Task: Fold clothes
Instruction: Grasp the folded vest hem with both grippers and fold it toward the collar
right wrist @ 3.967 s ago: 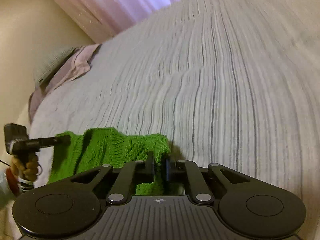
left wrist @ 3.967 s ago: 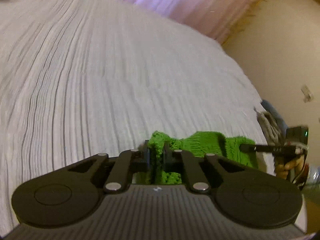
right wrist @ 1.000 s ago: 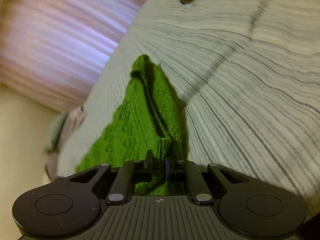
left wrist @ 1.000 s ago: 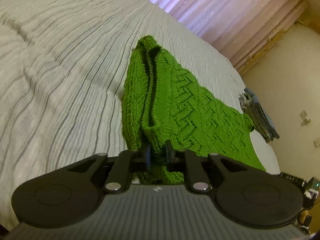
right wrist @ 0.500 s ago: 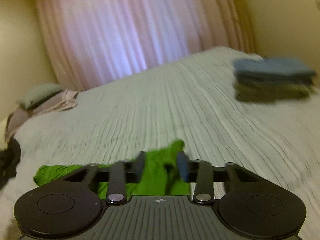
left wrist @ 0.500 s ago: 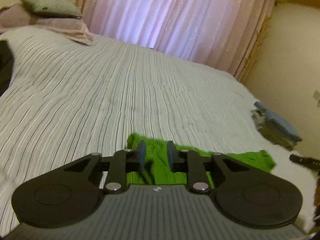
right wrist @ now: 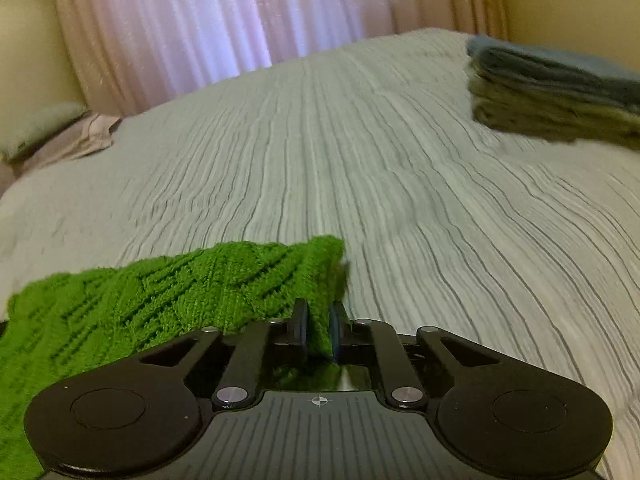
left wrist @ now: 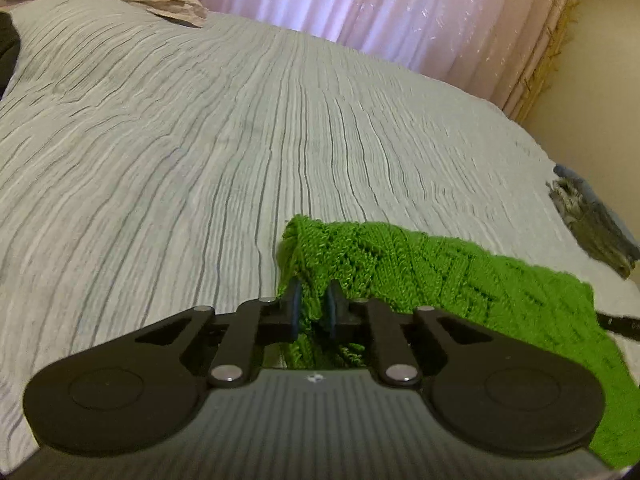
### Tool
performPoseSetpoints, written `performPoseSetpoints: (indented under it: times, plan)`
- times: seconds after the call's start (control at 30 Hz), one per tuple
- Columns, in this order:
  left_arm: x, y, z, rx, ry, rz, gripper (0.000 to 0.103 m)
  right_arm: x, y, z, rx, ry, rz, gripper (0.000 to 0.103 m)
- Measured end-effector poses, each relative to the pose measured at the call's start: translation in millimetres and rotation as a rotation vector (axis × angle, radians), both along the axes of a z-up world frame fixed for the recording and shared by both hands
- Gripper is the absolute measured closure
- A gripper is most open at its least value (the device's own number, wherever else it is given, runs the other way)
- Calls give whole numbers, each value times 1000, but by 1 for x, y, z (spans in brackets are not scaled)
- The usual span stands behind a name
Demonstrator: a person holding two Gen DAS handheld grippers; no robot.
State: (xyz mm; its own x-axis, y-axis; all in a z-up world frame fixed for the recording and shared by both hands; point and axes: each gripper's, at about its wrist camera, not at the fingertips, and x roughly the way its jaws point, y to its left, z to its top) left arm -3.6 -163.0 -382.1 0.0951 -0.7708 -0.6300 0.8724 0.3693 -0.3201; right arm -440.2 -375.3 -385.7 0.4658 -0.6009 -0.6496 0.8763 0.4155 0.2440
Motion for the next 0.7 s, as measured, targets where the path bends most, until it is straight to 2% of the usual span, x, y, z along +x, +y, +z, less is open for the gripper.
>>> performPoseSetpoints:
  times: [0.07,0.17,0.33,0.47,0.57,0.67,0.7]
  plan:
    - [-2,10,14,-20,7,15,92,-7,8,12,7,-3,-18,93]
    - [-14,36,35,-54,2,19,93,-16,32,41,-38,-19,-29,93]
    - [-56,80,50,-24,-26,-37,93,-25,97,71,-62,-83,18,93]
    - [-92,108,39,22,-48,-95,92,-20,139,63,-22,-61,62,93]
    - [-109,118,21,104,-95,-72,90,-14,155,39,24,34,38,93]
    - [-118,127,29,113,-122,-48,90,-15,169,42,0,51,17,93]
    - [-120,128,33,119,-129,-42,90,-15,171,47,-2,53,10,81]
